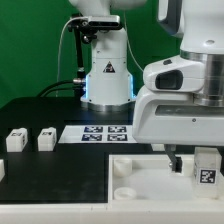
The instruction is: Assemble one leg
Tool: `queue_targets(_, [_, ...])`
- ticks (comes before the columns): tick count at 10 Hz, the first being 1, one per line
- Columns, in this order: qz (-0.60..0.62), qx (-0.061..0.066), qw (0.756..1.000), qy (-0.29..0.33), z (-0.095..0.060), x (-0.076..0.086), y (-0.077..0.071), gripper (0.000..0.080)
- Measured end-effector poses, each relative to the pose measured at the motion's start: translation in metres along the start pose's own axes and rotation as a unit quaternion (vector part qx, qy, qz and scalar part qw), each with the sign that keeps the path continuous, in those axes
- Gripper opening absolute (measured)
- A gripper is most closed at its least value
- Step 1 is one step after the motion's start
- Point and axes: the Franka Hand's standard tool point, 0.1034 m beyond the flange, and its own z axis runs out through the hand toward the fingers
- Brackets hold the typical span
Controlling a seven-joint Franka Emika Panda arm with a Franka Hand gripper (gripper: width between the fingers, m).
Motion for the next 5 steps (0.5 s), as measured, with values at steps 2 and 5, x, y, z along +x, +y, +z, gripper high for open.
queue_targets(2, [0.094,0.002,0.996,-0.001,0.0001,-0.0002,-0.0009,0.0357])
queue_targets(5, [0.241,0.001,0.971,-0.004,0.0016,-0.0006,-0.0023,0.0292])
